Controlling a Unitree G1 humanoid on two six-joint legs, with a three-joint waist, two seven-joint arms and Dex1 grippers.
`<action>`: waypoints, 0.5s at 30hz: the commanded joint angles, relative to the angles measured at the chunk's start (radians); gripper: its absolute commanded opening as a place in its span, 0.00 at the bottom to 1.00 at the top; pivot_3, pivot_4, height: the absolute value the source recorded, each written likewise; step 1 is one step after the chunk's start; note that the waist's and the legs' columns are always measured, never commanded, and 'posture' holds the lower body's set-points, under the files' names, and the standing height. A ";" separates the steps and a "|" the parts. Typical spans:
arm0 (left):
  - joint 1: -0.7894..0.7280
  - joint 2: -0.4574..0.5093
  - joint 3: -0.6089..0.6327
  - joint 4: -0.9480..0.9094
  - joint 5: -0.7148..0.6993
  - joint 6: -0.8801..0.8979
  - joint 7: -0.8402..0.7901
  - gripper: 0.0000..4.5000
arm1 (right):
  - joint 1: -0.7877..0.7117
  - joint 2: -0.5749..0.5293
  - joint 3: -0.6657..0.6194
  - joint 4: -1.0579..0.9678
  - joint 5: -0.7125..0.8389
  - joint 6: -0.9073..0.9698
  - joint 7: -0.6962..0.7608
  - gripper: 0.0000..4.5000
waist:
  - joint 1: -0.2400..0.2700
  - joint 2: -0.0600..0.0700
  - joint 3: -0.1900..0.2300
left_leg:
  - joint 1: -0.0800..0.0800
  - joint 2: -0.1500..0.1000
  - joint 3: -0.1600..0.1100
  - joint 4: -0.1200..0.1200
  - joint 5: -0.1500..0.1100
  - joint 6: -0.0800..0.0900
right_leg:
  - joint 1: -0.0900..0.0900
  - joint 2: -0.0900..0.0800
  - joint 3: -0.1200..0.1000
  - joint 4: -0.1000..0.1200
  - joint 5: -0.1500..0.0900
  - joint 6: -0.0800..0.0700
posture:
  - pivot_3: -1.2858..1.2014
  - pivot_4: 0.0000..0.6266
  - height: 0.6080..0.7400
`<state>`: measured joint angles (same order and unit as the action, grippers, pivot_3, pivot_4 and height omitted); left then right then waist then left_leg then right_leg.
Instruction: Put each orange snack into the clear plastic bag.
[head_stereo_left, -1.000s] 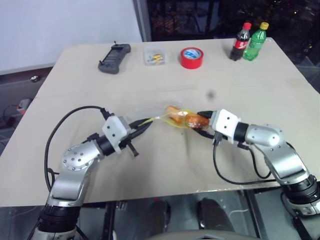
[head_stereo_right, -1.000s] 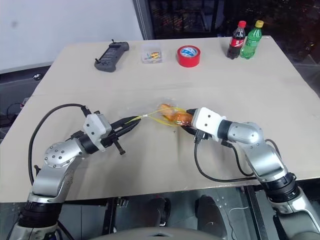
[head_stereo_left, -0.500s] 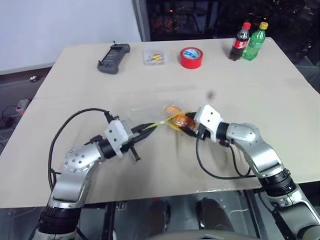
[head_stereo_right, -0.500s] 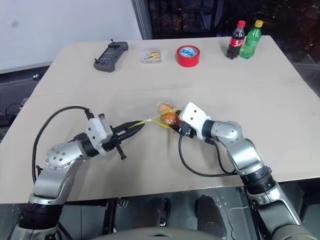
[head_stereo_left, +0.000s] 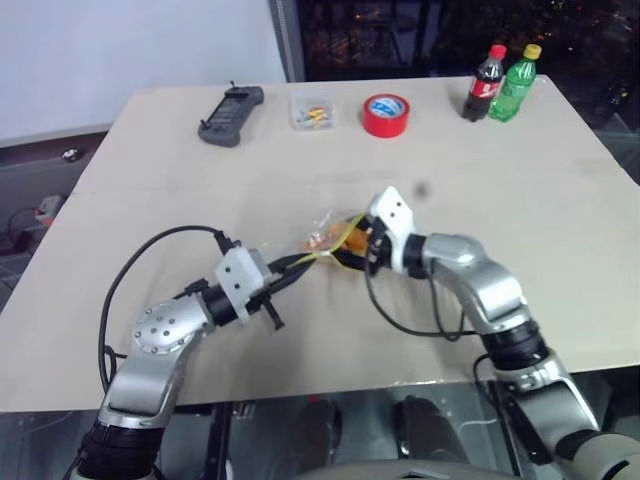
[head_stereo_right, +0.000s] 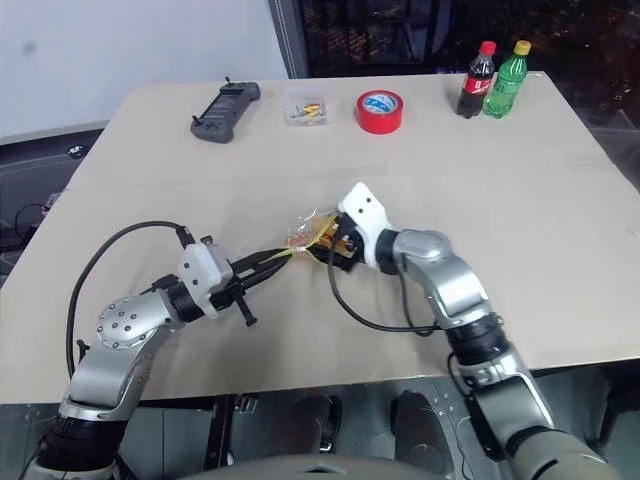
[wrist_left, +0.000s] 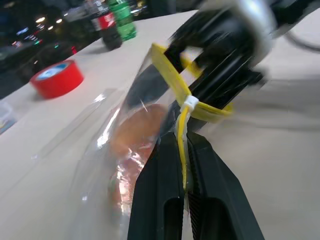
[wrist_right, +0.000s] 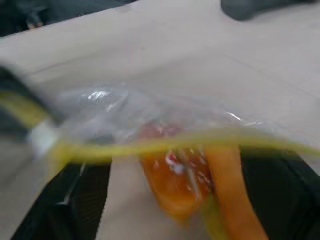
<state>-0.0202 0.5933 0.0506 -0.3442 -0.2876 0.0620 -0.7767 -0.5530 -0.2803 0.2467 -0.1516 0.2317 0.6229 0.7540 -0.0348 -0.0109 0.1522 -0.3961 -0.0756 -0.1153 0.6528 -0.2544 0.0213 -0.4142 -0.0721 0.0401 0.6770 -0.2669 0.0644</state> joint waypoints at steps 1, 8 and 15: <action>-0.024 -0.010 0.032 -0.030 -0.030 0.024 0.028 0.00 | 0.083 -0.123 -0.045 -0.194 0.063 -0.055 0.119 0.90 | 0.004 0.000 0.000 | 0.000 0.000 0.000 0.000 -0.001 0.001 | 0.000 0.000 0.000 0.000 0.000 0.000 | 0.52 0.24 1.00; -0.058 -0.011 0.035 -0.022 -0.044 0.036 0.019 0.00 | 0.162 -0.369 0.026 -0.145 -0.318 -0.458 -0.004 0.90 | 0.003 0.000 0.000 | 0.001 0.000 0.001 0.000 -0.002 0.003 | 0.001 0.000 -0.001 -0.001 0.000 0.000 | 0.52 0.24 1.00; -0.058 -0.003 0.026 -0.029 -0.043 0.021 -0.007 0.00 | 0.097 -0.329 0.077 0.109 -0.479 -0.669 -0.125 0.90 | 0.000 -0.001 0.000 | 0.002 0.000 0.002 0.000 0.001 -0.001 | 0.001 0.001 0.001 0.000 0.000 0.000 | 0.52 0.24 1.00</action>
<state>-0.0739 0.5835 0.0683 -0.3427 -0.3183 0.1014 -0.7758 -0.4162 -0.6291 0.3202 -0.0733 -0.2321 0.0161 0.6533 -0.0352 -0.0114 0.1524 -0.3944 -0.0753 -0.1130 0.6532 -0.2538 0.0203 -0.4127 -0.0715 0.0411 0.6773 -0.2669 0.0646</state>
